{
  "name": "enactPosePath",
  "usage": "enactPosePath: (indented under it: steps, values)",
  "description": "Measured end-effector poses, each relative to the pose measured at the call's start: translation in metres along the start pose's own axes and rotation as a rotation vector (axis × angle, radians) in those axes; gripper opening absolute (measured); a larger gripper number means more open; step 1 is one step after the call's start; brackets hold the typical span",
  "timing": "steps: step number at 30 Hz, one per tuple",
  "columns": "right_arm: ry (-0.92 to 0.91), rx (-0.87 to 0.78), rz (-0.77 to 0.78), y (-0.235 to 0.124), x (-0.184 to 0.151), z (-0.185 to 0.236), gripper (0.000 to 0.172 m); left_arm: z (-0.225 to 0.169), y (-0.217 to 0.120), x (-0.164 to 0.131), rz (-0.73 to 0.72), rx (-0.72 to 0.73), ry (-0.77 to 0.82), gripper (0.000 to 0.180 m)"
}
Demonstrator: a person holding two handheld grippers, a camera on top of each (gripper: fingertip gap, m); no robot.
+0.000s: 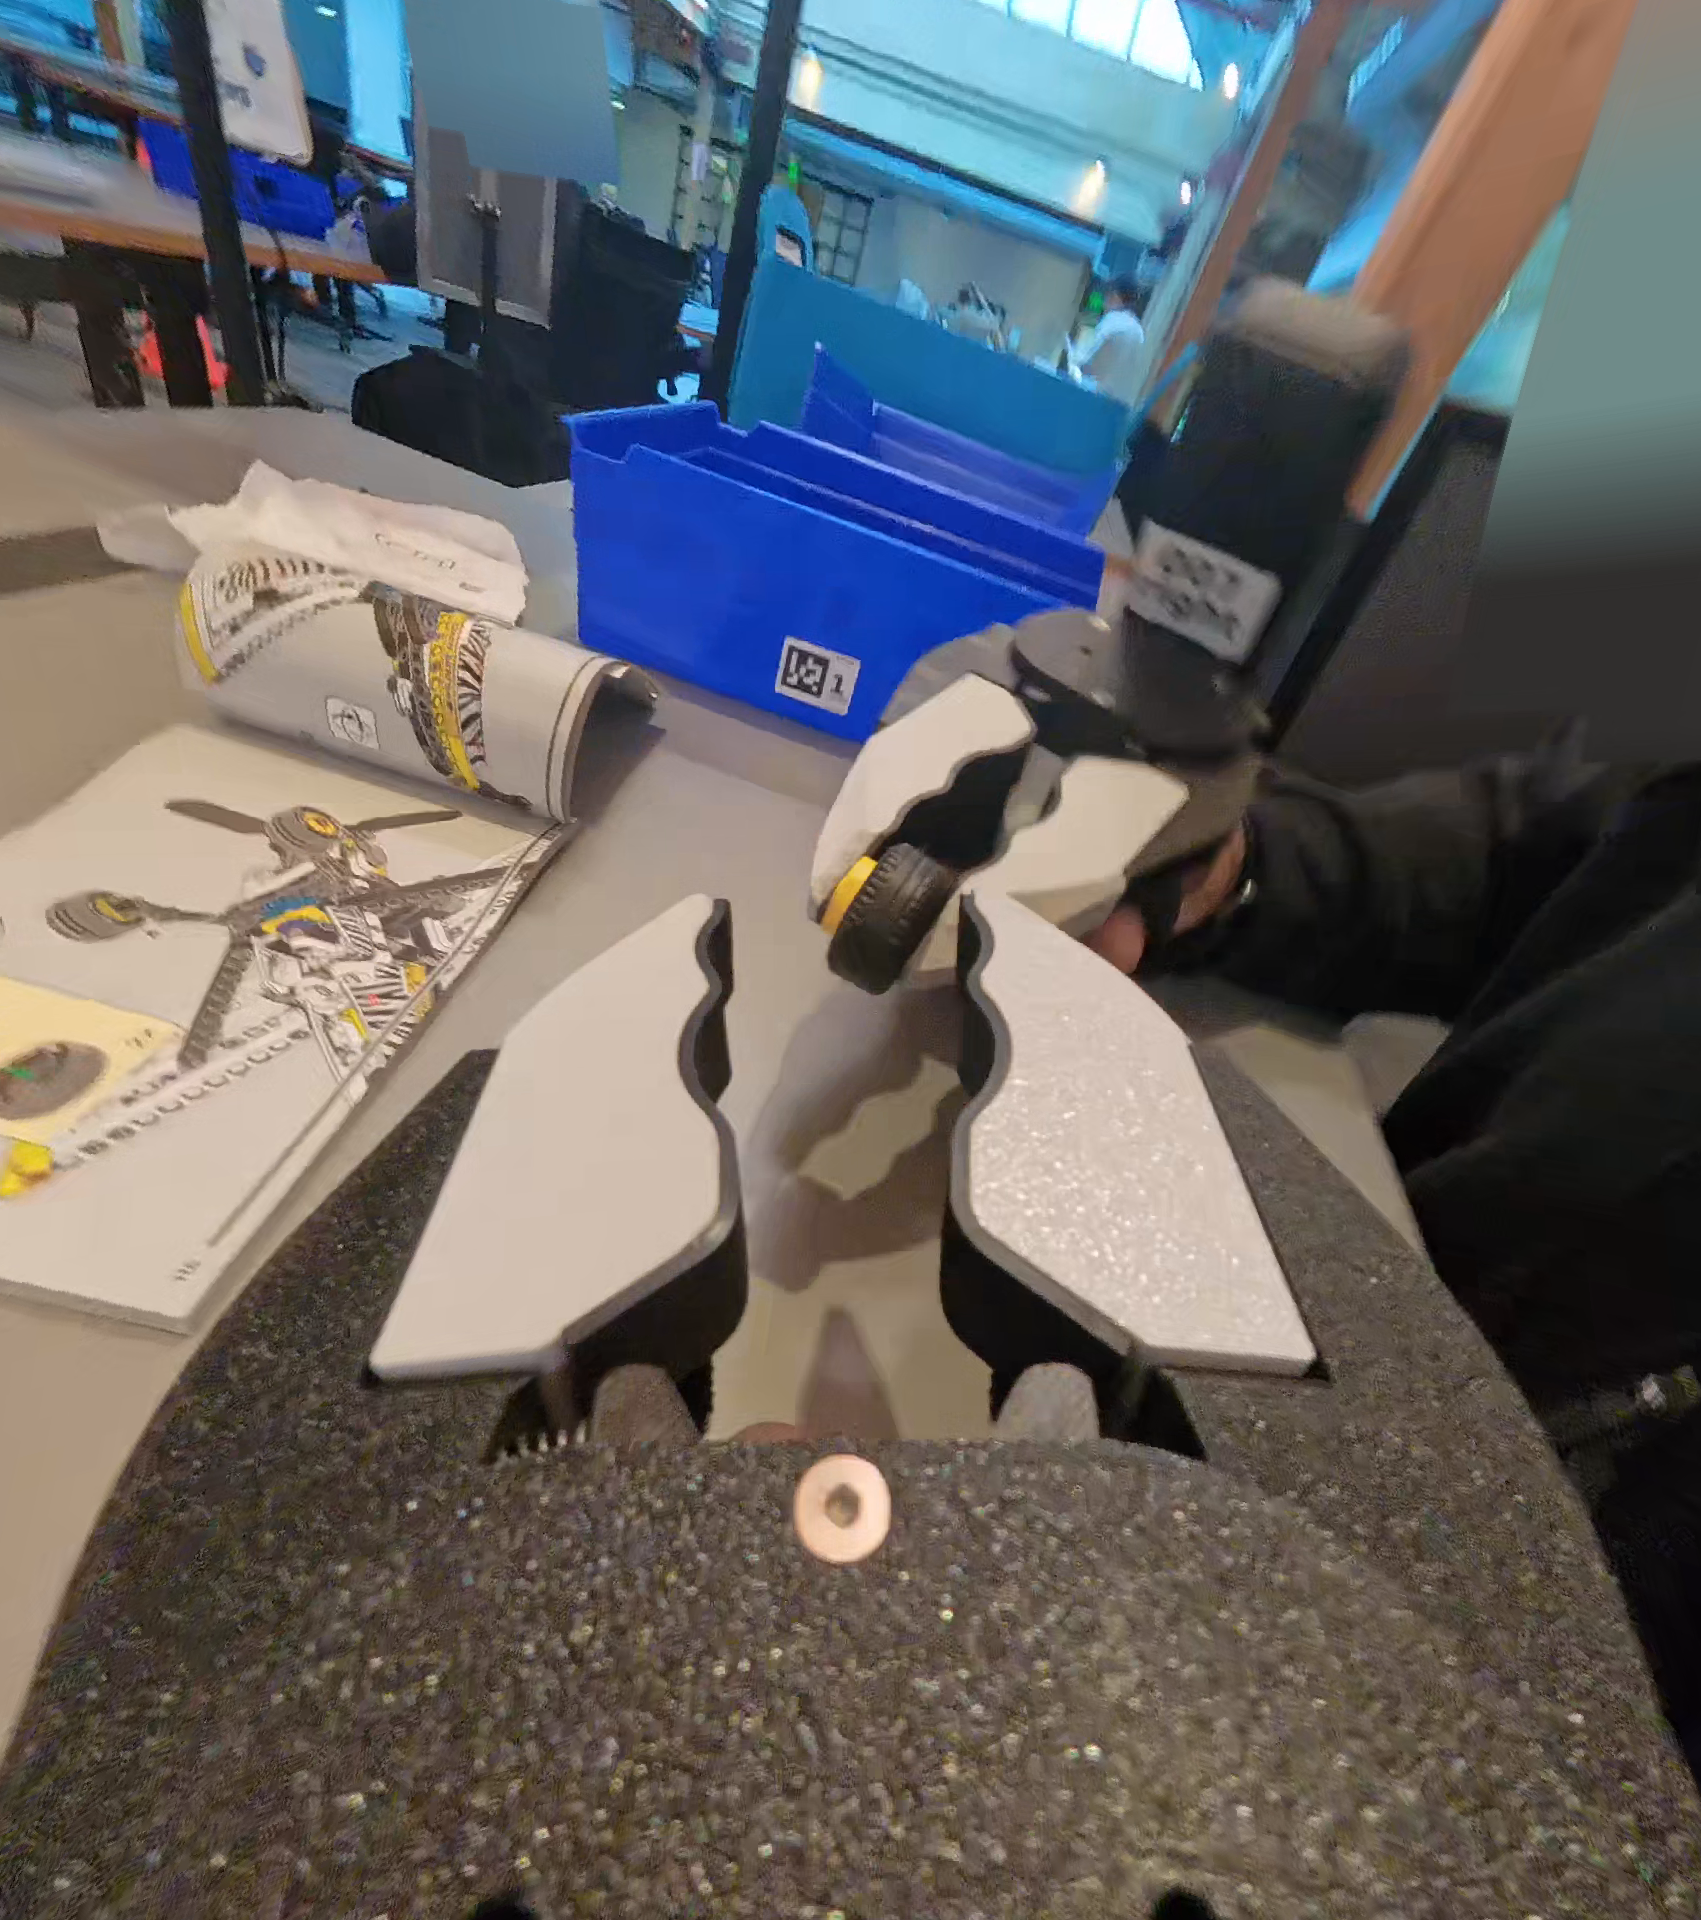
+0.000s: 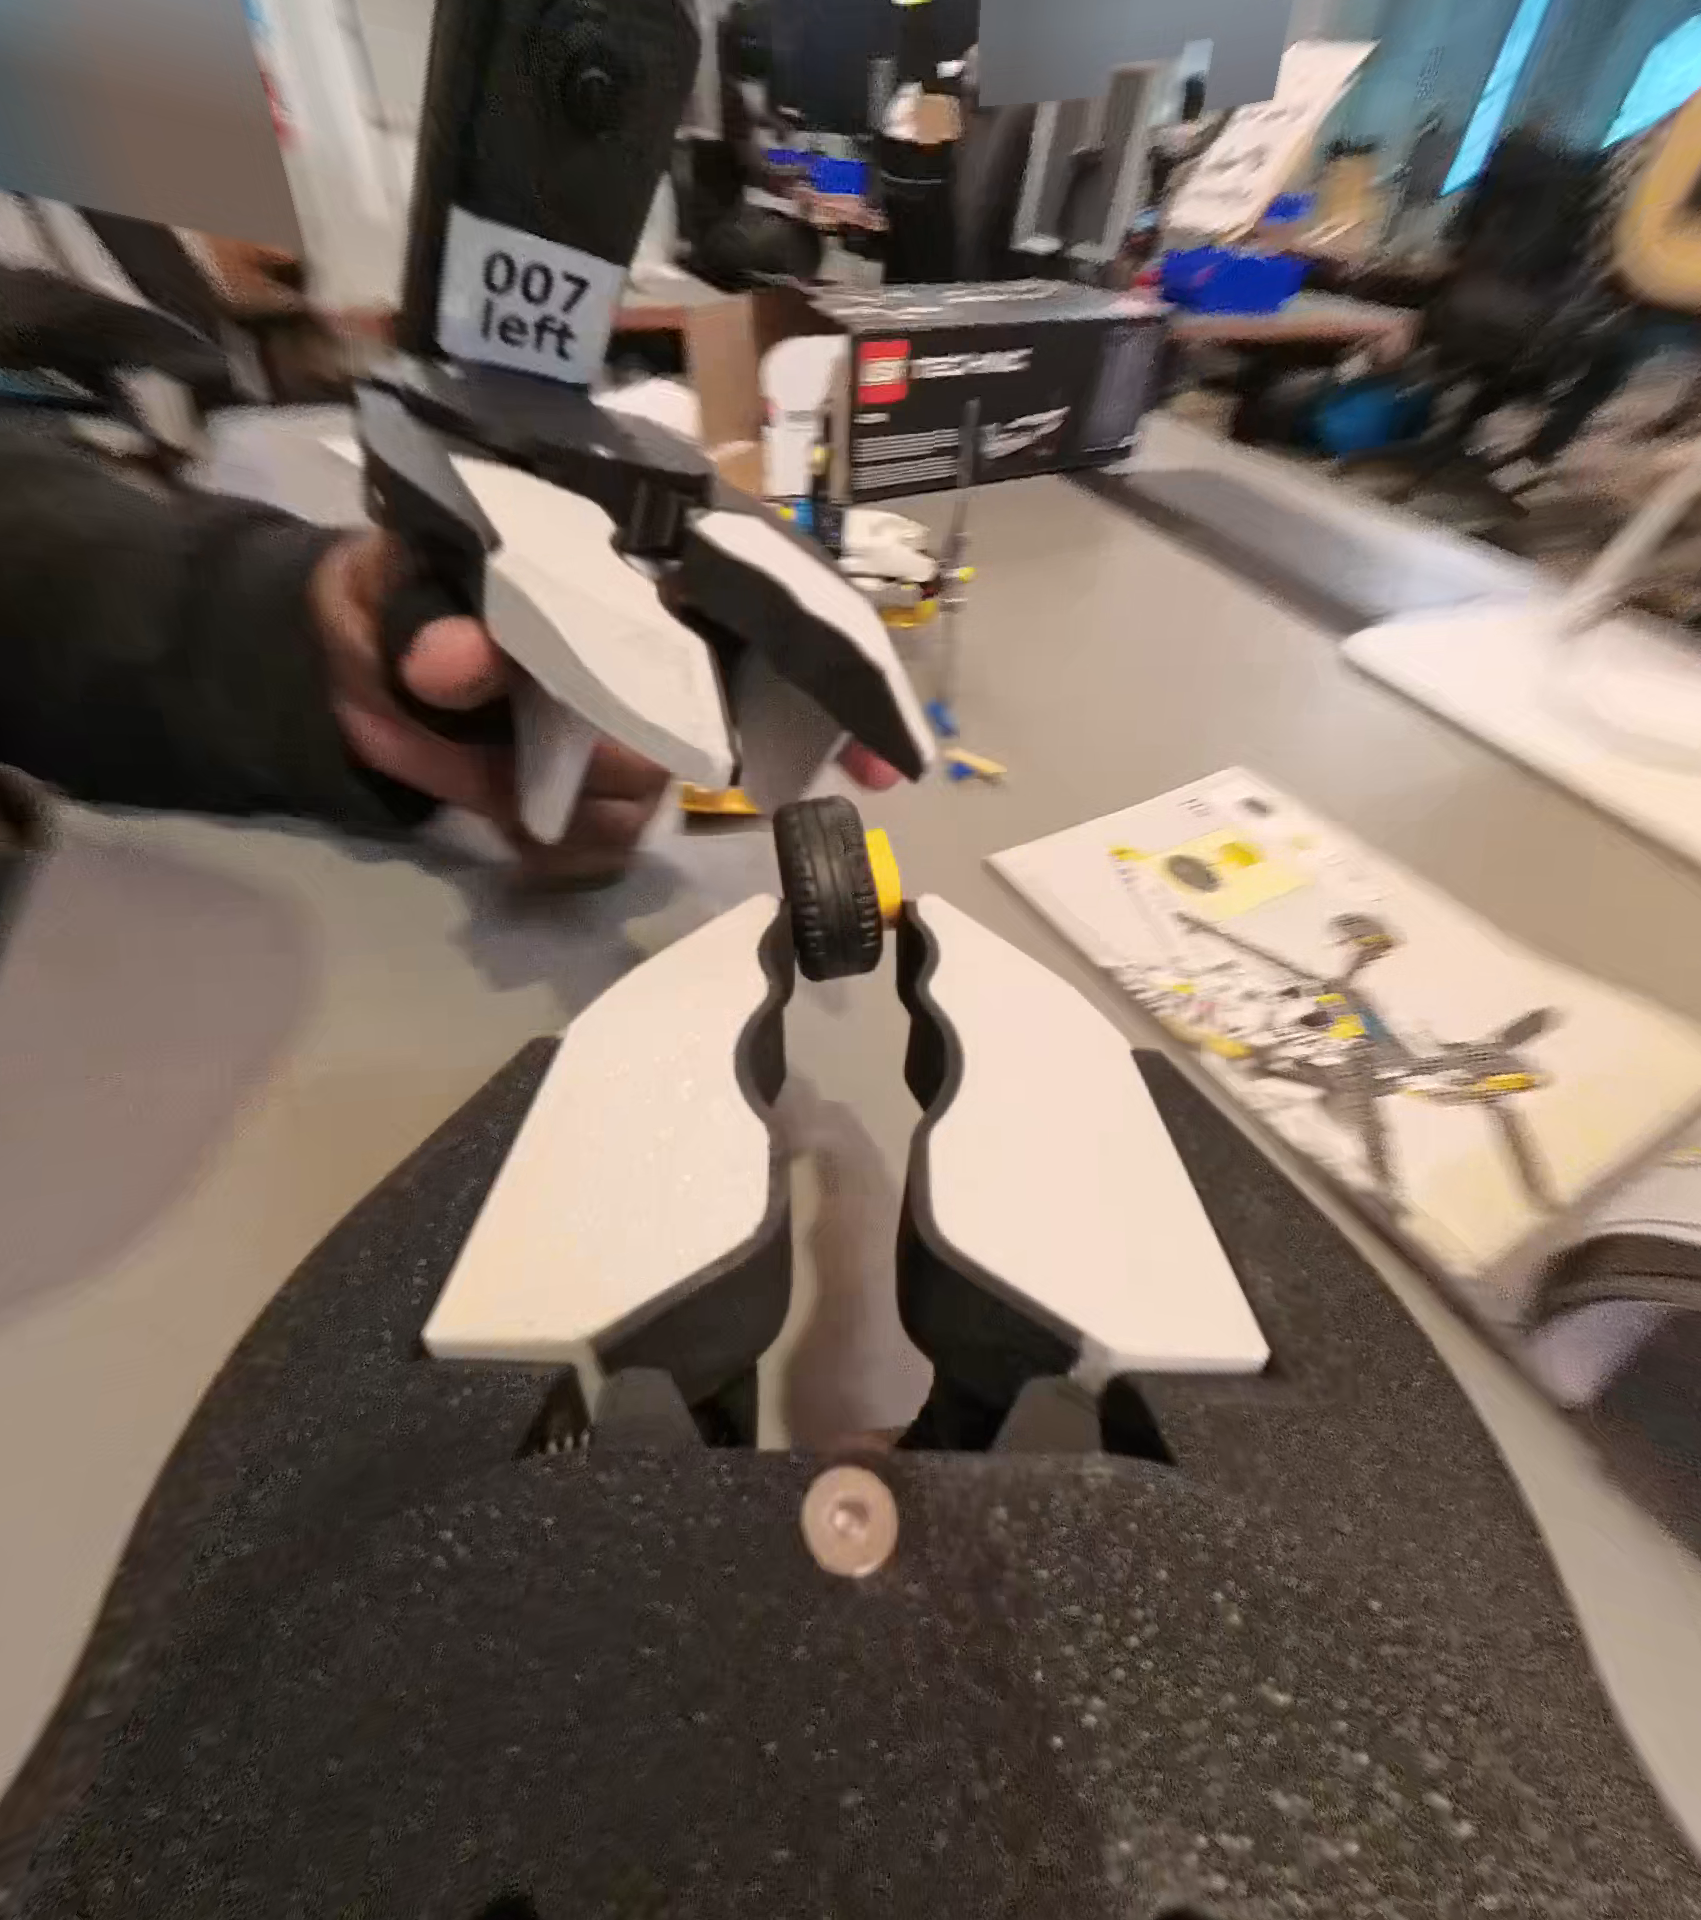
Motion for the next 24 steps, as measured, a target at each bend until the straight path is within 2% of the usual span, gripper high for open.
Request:
enactPosePath:
  steps: [4, 8, 12, 16, 19, 24]
  values:
    - [0.199, 0.174, -0.026, -0.003, -0.005, -0.015, 0.018, -0.003, 0.009, -0.007, 0.081, -0.061, 0.077, 0.038]
    - [0.264, 0.304, -0.009, -0.004, -0.006, -0.016, 0.018, -0.004, 0.014, -0.006, 0.076, -0.037, 0.071, 0.025]
    - [0.298, 0.34, 0.04, -0.001, -0.007, -0.016, 0.018, -0.005, 0.015, -0.006, 0.073, -0.034, 0.071, 0.022]
    - [0.312, 0.309, 0.077, 0.002, -0.007, -0.016, 0.018, -0.008, 0.017, -0.007, 0.098, 0.039, 0.094, 0.017]
    - [0.278, 0.216, 0.079, 0.001, -0.007, -0.014, 0.018, -0.009, 0.018, -0.009, 0.119, 0.134, 0.102, 0.014]
    - [0.247, 0.111, 0.055, -0.002, -0.006, -0.011, 0.02, -0.006, 0.018, -0.01, 0.104, 0.134, 0.004, 0.014]
Point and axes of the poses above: each gripper's, where its closed fingertips meet, y out along the fingers, x out of its top, z = x × y across the jaws, the point moved 10 cm from there along -y, back along the fingers, and after that the axes turned 14 degrees about z, right-handed, at the moved point
